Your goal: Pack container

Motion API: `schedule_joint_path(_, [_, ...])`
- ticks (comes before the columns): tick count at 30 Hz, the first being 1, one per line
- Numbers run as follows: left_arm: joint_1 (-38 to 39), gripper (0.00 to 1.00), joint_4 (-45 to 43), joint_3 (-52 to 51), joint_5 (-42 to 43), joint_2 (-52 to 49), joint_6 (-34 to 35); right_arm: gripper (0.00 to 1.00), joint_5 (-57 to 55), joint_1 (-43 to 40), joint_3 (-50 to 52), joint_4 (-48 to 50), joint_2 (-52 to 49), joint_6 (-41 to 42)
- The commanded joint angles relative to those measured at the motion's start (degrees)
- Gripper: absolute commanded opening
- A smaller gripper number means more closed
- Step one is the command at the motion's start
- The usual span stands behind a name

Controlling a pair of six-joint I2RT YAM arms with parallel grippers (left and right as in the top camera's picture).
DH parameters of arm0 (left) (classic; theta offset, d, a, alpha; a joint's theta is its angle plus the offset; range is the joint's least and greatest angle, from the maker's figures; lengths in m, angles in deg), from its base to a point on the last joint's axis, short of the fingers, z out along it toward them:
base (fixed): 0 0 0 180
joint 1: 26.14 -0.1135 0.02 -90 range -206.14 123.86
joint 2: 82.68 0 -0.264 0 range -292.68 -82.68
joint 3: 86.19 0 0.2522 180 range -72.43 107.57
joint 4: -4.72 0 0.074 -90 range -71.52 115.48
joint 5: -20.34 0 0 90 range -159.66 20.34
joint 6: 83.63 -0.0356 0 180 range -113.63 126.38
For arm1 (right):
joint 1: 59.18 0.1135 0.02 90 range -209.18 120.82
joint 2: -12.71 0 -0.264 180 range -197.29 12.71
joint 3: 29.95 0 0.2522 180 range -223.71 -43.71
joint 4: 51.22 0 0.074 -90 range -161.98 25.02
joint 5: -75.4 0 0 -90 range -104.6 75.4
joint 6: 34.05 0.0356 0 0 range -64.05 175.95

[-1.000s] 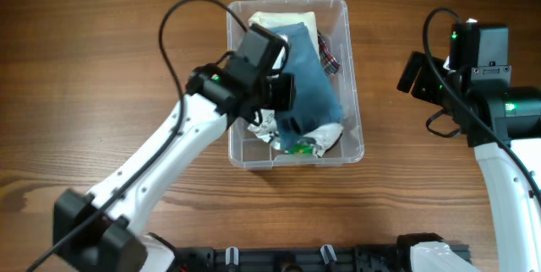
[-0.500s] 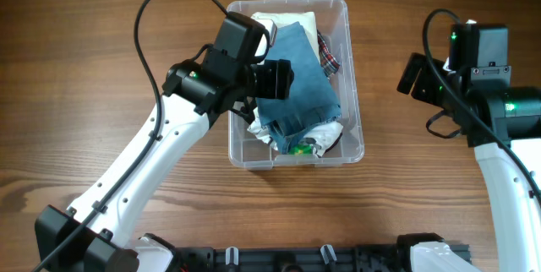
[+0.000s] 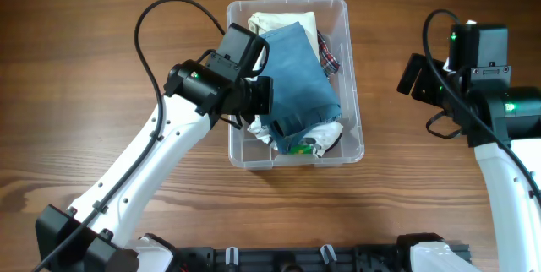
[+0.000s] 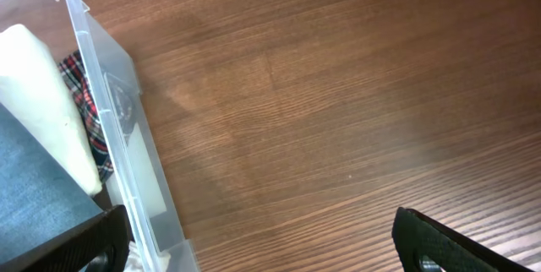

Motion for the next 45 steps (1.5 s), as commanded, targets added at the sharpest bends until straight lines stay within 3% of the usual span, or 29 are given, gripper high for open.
schedule_joint_path(1, [0.24,0.47,-1.20,0.70,-1.99,-0.46,2.60,1.00,0.09,-0.20,0.26,-0.07,0.74,-0.39])
schedule_joint_path(3, [0.24,0.64,-1.53,0.68,-1.99,-1.38,2.60,1.00,0.11,-0.17,0.26,-0.24,0.74,-0.39])
schedule_joint_path(11, [0.24,0.70,-5.66,0.66,-1.27,-9.49,2.93,1.00,0.11,-0.20,0.26,-0.22,0.74,-0.33])
schedule_joint_path(13, [0.20,0.51,-9.22,0.66,-1.27,-9.66,2.12,1.00,0.11,-0.17,0.26,-0.24,0.74,-0.37])
schedule_joint_path(14, [0.20,0.32,-11.19,0.74,-1.22,-9.49,1.40,1.00,0.11,-0.20,0.26,-0.24,0.74,-0.33])
schedule_joint_path(15, [0.26,0.05,-14.51,0.83,-0.39,-9.05,0.04,1.00,0.20,-0.17,0.26,-0.24,0.74,-0.26])
schedule_joint_path(23, [0.26,0.04,-24.68,0.83,16.52,-5.99,-2.73,1.00,0.50,-0.17,0.26,-0.35,0.74,-0.35])
schedule_joint_path(29, [1.38,0.04,-28.55,0.81,19.93,-6.25,-5.46,1.00,0.50,-0.17,0.26,-0.35,0.74,-0.33])
schedule_joint_path(30, [1.46,0.08,-28.46,0.81,19.93,-6.49,-5.46,1.00,0.50,-0.17,0.26,-0.37,0.74,-0.31])
schedule_joint_path(31, [1.51,0.20,-28.17,0.81,19.93,-6.86,-5.44,1.00,0.50,-0.17,0.26,-0.42,0.74,-0.33])
schedule_joint_path(33, [1.51,0.65,-26.03,0.81,19.30,-8.26,-5.51,1.00,0.52,-0.17,0.26,-0.48,0.74,-0.35])
schedule_joint_path(34, [1.49,0.95,-24.28,0.81,18.71,-8.94,-5.60,1.00,0.52,-0.17,0.26,-0.48,0.74,-0.35])
schedule_joint_path(39, [-0.46,1.00,-18.73,0.87,8.02,-5.29,-8.31,1.00,0.50,-0.20,0.26,-1.01,0.74,-0.61])
schedule_joint_path(41, [-0.20,0.91,-19.26,1.81,5.25,-2.29,-8.31,1.00,0.50,-0.20,0.26,-0.98,0.74,-0.61])
schedule_joint_path(42, [0.26,0.79,-19.74,2.58,4.22,-1.25,-8.33,1.00,0.50,-0.20,0.26,-0.90,0.74,-0.61])
schedule_joint_path(44, [1.51,0.43,-23.69,3.74,3.80,0.63,-9.77,1.00,0.50,-0.20,0.26,-0.85,0.74,-0.59])
schedule_joint_path(45, [2.01,0.05,-26.88,3.72,3.76,0.92,-10.03,1.00,0.50,-0.20,0.26,-0.87,0.74,-0.61])
